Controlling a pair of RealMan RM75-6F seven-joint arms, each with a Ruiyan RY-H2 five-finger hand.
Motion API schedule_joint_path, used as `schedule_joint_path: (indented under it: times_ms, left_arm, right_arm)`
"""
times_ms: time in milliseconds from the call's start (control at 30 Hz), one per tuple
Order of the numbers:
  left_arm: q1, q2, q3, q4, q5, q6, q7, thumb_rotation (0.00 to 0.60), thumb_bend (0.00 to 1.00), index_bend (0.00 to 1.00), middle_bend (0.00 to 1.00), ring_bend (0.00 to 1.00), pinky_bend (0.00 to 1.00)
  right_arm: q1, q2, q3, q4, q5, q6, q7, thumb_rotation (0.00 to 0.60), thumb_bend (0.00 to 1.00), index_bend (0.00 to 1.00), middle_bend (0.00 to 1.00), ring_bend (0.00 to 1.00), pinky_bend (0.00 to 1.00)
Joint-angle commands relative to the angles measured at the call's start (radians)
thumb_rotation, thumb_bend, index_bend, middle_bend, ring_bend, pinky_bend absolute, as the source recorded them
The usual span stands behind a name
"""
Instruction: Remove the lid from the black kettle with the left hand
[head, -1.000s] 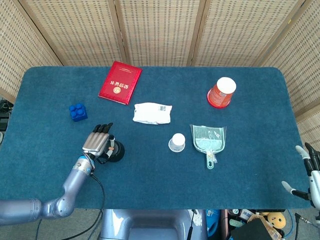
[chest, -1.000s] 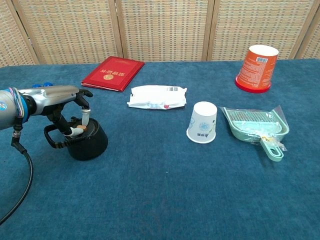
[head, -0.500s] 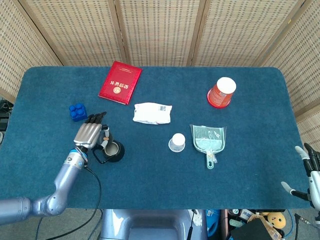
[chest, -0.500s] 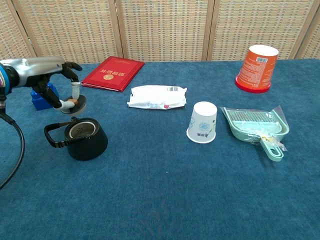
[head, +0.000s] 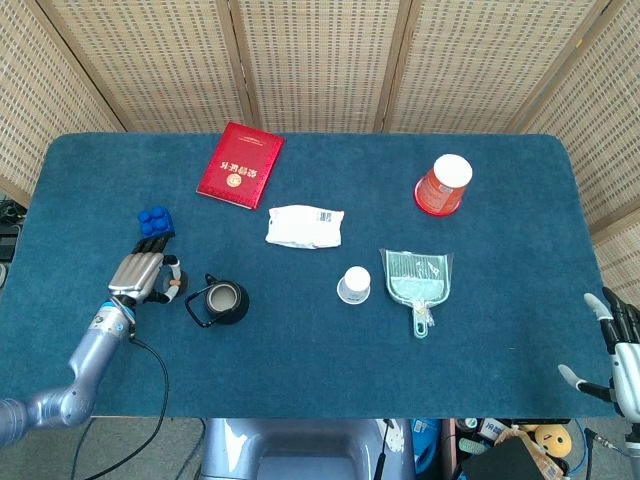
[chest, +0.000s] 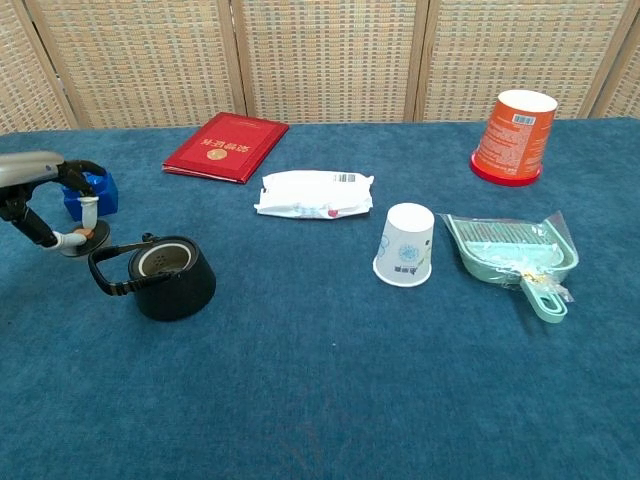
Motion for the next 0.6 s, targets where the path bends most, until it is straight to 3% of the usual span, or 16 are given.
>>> schedule_joint_path:
  times_ms: [33,233,300,367,400,433,600]
  left_arm:
    - [0.038,-0.038,0.032,0.068,0.061,-0.021,-0.053,0.6,0.41,0.62,0.0,0.0,0.0]
    - [0.061,-0.077,0.039,0.11,0.063,-0.004,-0.052,0.6,0.41,0.61,0.0,0.0,0.0]
    - [0.064,-0.083,0.039,0.117,0.063,-0.004,-0.05,0.6,0.41,0.47,0.0,0.0,0.0]
    - [0.067,-0.084,0.039,0.118,0.064,-0.009,-0.05,0.6,0.4,0.12,0.0,0.0,0.0]
    - [0.069,-0.082,0.038,0.114,0.065,-0.011,-0.052,0.6,0.39,0.05,0.0,0.0,0.0]
    - [0.071,-0.077,0.036,0.107,0.069,-0.01,-0.055,0.6,0.37,0.0,0.0,0.0,0.0]
    - [0.097,-0.029,0.027,0.045,0.119,0.041,-0.082,0.6,0.31,0.0,0.0,0.0,0.0]
  right_arm:
    - [0.0,0.0,-0.001,-0.001,-0.001,0.0,-0.001,0.6,0.0,0.0,0.0,0.0,0.0]
    - [-0.001,0.002,-0.001,-0.001,-0.002,0.002,0.003,0.6,0.0,0.0,0.0,0.0,0.0]
    - [0.0,0.002,-0.001,-0.001,0.0,0.0,0.006,0.6,0.0,0.0,0.0,0.0,0.0]
    - [0.0,0.002,-0.001,0.0,0.001,-0.002,0.008,0.6,0.0,0.0,0.0,0.0,0.0]
    - [0.001,0.003,-0.001,0.0,0.001,-0.003,0.009,0.6,0.0,0.0,0.0,0.0,0.0]
    - [0.001,0.003,-0.001,0.0,0.001,-0.004,0.01,0.6,0.0,0.0,0.0,0.0,0.0]
    - [0.002,0.003,-0.001,-0.001,0.0,-0.004,0.008,0.6,0.0,0.0,0.0,0.0,0.0]
